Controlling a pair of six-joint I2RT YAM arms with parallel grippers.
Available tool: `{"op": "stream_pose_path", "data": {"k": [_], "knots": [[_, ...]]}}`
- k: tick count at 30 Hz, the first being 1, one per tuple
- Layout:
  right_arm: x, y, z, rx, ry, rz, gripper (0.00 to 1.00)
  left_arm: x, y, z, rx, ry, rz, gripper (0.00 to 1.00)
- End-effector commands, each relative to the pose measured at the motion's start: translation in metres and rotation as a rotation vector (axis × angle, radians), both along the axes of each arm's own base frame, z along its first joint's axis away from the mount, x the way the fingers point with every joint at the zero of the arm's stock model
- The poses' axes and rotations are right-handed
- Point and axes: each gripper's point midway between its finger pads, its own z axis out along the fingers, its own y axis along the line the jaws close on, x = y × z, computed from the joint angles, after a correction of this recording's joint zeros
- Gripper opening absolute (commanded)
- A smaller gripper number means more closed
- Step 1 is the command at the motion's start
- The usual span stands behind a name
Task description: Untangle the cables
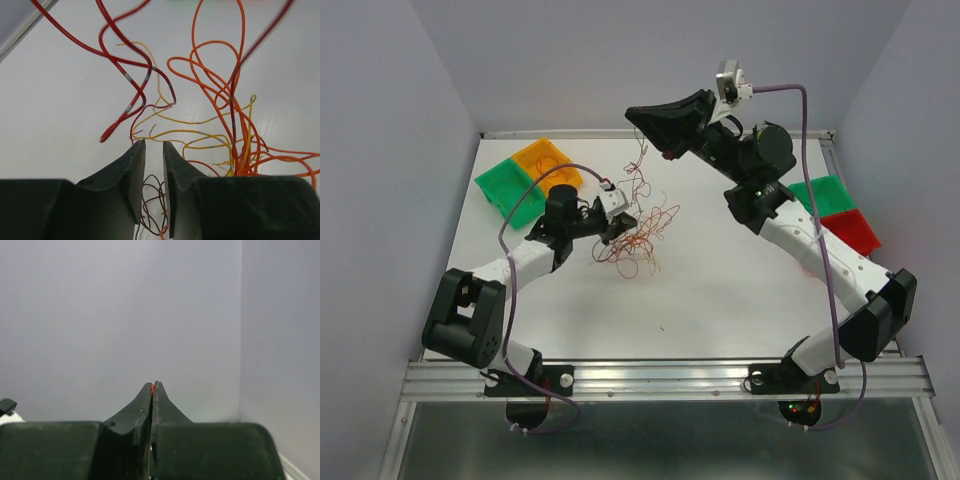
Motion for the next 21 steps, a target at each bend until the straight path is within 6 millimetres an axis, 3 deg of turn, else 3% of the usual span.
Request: {"op": "stream_pose_path", "data": {"k": [1,2,8,12,13,14,17,21], "knots": [[-0.04,-0.043,0.1,0.218,-0.163,-0.044,0.01,-0.004,-0.017,0.018,0.022,-0.098,-0.087,0.1],[-0.041,-0.049,0.109,0.239,-0.176,-0.059,0.01,-0.001,-0.019,0.011,0.049,-0.098,-0.068,0.0],[-0.041,-0.079,0.155,0.353,-0.236,-0.192,0.01,0.004,-0.023,-0.006,0.092,-0.076,-0.044,0.0],[-0.05,-0.098,0.184,0.415,-0.287,-0.246,0.01,0.009,-0.02,0.0,0.09,-0.077,-0.009,0.01],[-0.054,-0.1,0.188,0.419,-0.304,-0.246,0.01,0.008,-0.019,0.003,0.082,-0.089,-0.002,0.04],[-0.055,-0.1,0.188,0.415,-0.31,-0.242,0.01,0.006,-0.016,0.012,0.065,-0.109,0.005,0.18],[-0.057,-0.103,0.186,0.41,-0.307,-0.251,0.01,-0.003,-0.01,0.031,0.028,-0.172,0.009,0.43],[-0.053,-0.105,0.178,0.401,-0.293,-0.277,0.01,-0.021,-0.008,0.061,-0.023,-0.243,-0.02,0.48]]}}
